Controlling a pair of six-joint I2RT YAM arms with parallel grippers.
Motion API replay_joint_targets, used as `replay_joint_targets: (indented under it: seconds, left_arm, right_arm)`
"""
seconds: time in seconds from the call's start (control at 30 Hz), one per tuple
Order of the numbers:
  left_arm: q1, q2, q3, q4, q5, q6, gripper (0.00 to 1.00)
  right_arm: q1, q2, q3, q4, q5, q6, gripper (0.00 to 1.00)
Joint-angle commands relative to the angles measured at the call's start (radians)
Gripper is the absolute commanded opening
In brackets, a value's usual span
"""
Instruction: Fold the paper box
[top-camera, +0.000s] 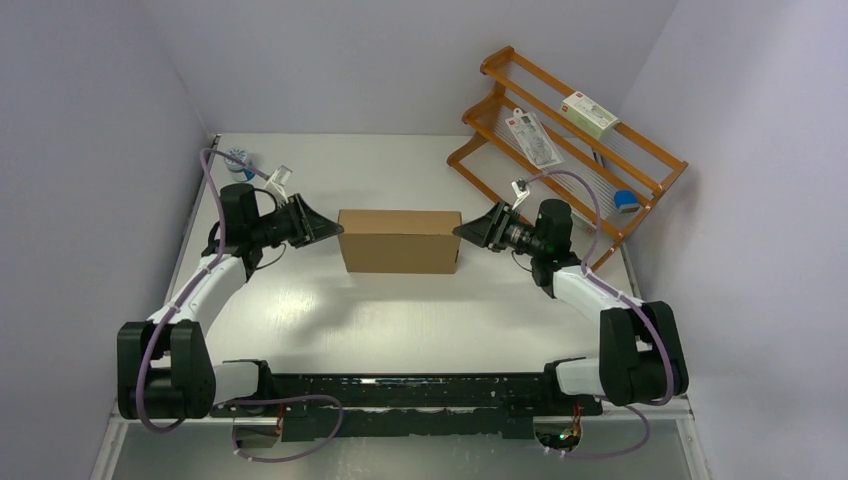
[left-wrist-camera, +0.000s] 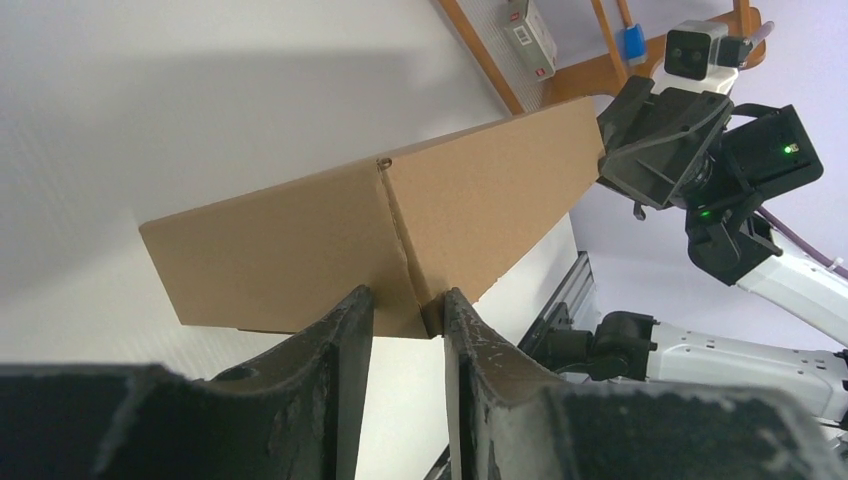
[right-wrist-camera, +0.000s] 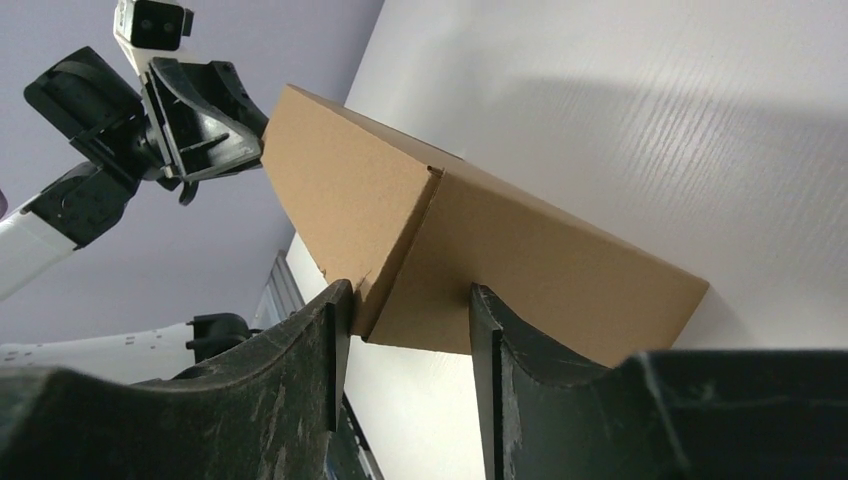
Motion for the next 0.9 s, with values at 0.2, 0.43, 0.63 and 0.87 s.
replay_joint_targets:
  seconds: [0.2,0.43,0.63,0.87]
  left_arm:
    - [0.024,0.007,-0.081,-0.287,-0.285,0.16,0.18]
    - [0.024,0.006,-0.065,-0.286,-0.268,0.165,0.16]
    - [0.024,0.003,-0.032,-0.311,-0.287,0.192,0.17]
    - [0.024,0.022,-0.036,-0.295,-0.261,0.193,0.18]
  right_arm:
    - [-0.008,0.113,-0.09,-0.104,0.084,-0.071,0.21]
    - [-0.009,0.111,-0.033,-0.076,-0.009,0.014,0.22]
    - [-0.033,0.051,0.051,-0.09,-0.008,0.057,0.44]
    - [-0.034,0.096,0.064,-0.042,-0.04,0.095,0.45]
